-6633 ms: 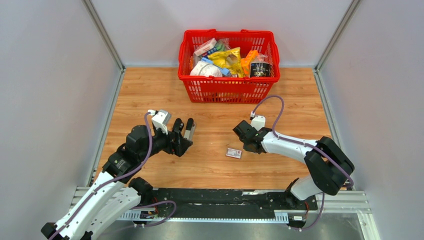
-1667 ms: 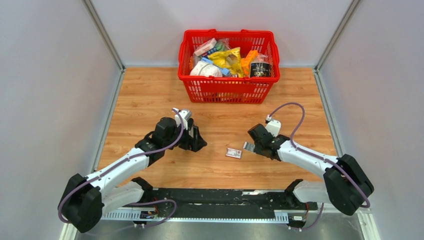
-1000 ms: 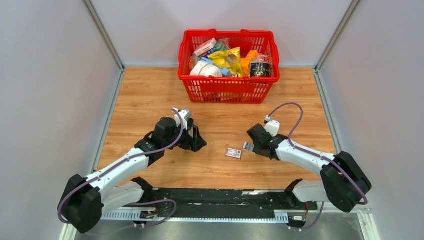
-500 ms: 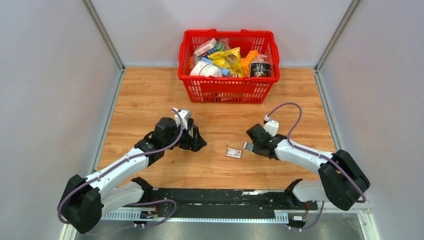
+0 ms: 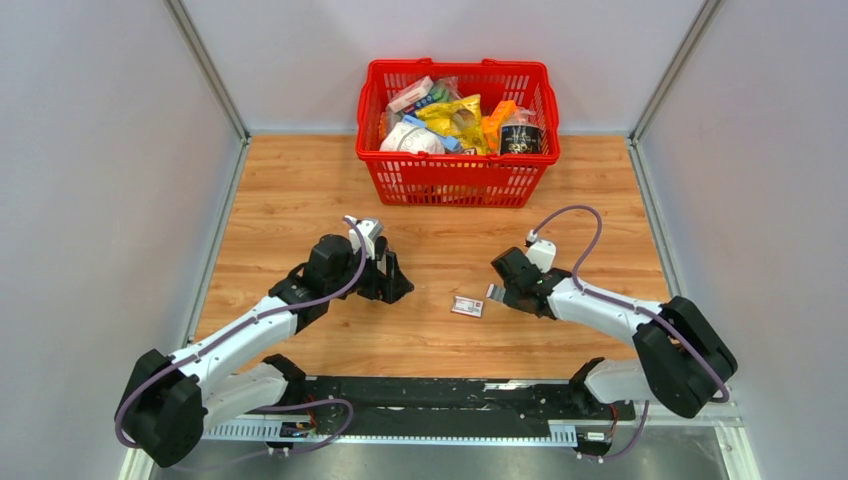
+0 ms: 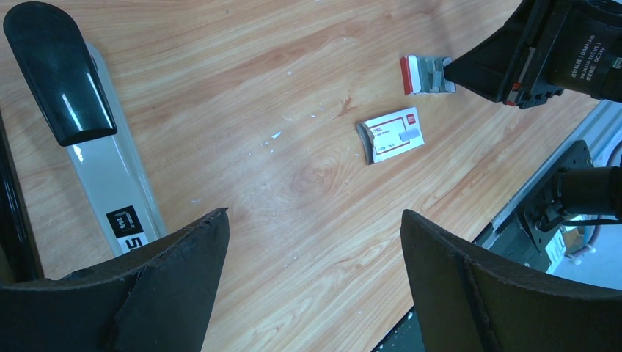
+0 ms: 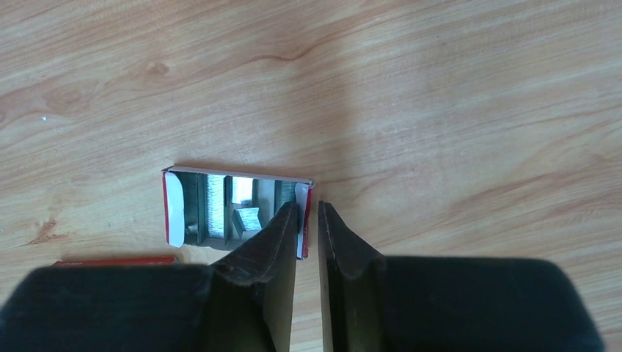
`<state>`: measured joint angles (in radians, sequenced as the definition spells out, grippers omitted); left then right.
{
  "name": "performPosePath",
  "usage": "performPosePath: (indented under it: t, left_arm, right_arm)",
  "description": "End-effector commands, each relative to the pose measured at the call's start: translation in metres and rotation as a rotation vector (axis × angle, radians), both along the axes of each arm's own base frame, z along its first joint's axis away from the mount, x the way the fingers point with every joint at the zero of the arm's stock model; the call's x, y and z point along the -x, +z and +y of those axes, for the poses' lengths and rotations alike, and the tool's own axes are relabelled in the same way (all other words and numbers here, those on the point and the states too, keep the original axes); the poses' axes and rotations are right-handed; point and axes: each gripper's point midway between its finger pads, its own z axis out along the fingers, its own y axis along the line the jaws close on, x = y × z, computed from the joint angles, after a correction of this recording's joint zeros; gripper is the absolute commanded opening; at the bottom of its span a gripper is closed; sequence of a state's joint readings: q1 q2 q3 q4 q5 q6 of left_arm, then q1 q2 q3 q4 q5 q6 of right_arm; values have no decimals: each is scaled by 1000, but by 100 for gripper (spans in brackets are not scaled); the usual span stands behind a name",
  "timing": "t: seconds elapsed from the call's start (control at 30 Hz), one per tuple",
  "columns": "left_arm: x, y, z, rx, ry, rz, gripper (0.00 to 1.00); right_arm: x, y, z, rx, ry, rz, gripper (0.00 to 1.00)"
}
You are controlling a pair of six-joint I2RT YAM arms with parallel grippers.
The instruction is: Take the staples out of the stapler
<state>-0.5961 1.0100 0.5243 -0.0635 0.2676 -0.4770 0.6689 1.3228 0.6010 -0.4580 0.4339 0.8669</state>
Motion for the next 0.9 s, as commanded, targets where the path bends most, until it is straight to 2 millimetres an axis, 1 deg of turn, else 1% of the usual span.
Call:
performPosePath:
  t: [0.0,0.13,0.27,0.4,0.47,0.53,0.63,0.87]
  left_arm:
    - [-2,10,-4,23,-7,-31,93]
    - [-1,11,-5,28,-11,-30,93]
    - [0,8,-7,30,-22,-21,93]
    - [1,1,-11,29,-42,-3,93]
    - [4,-7,-14,16,-55,21,93]
    - [3,-9,-20,22,-75,21,93]
    - [6,-20,-29,3,-99,38,93]
    - [7,-42,-40,-64,-128,70,92]
  right_arm:
    - [-11,4,7,-22,-10,-27,18]
    - [-13,4,8,-19,-3,-28,16]
    - [-14,5,9,-14,7,-29,10]
    - [-13,5,8,0,19,-23,4]
    - [-13,4,8,0,23,-22,0]
    - [-11,2,7,1,29,-16,0]
    - [-8,-1,7,2,40,-9,0]
    - [2,-1,4,-7,66,2,0]
